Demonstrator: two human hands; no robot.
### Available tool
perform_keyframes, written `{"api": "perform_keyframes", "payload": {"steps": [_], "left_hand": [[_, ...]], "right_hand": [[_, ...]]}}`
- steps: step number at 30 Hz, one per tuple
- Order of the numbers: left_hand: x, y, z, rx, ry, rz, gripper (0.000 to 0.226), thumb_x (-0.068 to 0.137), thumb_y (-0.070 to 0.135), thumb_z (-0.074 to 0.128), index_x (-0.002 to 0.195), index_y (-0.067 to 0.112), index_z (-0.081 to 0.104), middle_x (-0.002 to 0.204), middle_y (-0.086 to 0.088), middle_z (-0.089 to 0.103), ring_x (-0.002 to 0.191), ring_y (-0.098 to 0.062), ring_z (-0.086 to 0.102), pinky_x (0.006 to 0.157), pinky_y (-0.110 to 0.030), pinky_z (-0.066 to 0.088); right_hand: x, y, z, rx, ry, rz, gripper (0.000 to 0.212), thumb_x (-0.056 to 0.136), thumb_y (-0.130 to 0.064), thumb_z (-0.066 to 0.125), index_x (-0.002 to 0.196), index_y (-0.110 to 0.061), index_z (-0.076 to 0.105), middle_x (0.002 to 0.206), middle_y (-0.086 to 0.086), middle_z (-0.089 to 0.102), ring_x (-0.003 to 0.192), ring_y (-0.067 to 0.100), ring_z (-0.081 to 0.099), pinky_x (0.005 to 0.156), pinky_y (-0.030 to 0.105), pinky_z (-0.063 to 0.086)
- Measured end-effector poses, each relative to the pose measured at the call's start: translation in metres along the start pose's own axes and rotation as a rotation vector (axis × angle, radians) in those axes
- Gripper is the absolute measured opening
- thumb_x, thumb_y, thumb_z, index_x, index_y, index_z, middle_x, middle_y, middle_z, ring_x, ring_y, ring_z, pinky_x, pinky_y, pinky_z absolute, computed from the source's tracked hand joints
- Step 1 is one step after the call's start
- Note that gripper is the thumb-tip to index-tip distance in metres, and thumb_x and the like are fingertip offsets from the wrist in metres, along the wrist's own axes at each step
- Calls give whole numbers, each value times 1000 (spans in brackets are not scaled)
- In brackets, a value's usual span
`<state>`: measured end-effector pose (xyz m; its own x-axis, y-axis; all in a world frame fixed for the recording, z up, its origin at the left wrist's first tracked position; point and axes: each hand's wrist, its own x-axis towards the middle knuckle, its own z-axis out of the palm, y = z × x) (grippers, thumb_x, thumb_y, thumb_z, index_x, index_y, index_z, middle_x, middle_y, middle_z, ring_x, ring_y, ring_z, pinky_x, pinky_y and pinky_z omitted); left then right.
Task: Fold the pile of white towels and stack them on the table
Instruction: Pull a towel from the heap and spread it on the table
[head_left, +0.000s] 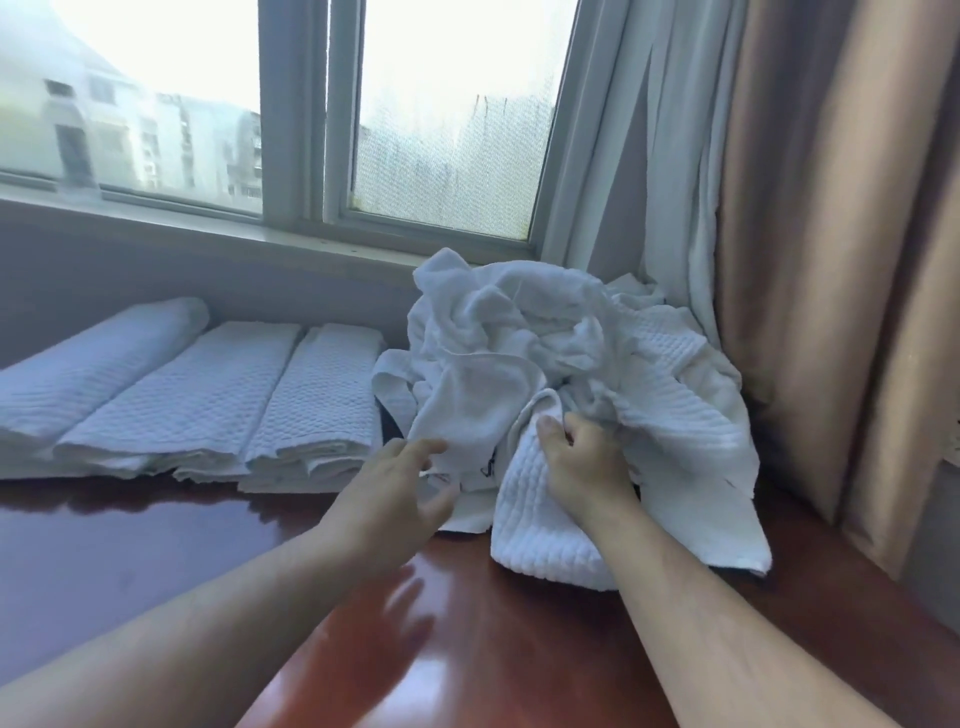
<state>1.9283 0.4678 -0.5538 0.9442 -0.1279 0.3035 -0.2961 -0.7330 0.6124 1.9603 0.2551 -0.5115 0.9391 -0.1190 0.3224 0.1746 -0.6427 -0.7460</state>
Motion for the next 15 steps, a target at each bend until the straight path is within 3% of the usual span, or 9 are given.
{"api": "perform_keyframes", "payload": {"steps": [4,8,10,12,13,15], "left_hand": [[7,-3,-10,-29,-82,65,67,91,53,62,150,47,30,145,15,39,125,-3,43,101,-22,37],[26,4,-5,-161,-174,130,89,76,75,67,151,52,24,144,25,32,133,1,36,106,-25,35],[38,14,-4,-285,-221,159,104,62,88,67,150,54,23,139,32,34,132,6,36,109,-27,37],[51,25,-2,-475,-265,228,96,63,80,75,146,58,31,134,39,48,125,15,45,99,-16,44],[57,28,0,-576,-291,243,90,66,73,80,142,60,34,130,37,55,120,15,51,91,-10,47],[66,30,7,-738,-308,199,85,67,61,86,137,58,39,122,24,66,111,6,63,84,-13,53]], "right_hand": [[2,-27,-14,-42,158,-101,45,105,-34,47,63,-16,40,72,-8,52,66,9,48,66,26,41],[10,-52,-22,132,155,-31,46,106,-38,44,74,-6,52,62,-2,50,57,12,47,47,15,37],[16,-59,-29,317,134,19,48,106,-40,45,100,5,62,80,15,66,72,26,65,67,24,54],[21,-65,-35,489,120,57,44,105,-41,49,106,-3,70,102,18,72,91,28,71,82,38,61],[24,-66,-36,564,100,76,39,104,-41,50,100,-10,75,101,13,75,91,23,73,79,38,62],[27,-65,-33,669,41,119,38,103,-39,53,89,-15,80,94,7,78,87,21,76,71,35,62]]}}
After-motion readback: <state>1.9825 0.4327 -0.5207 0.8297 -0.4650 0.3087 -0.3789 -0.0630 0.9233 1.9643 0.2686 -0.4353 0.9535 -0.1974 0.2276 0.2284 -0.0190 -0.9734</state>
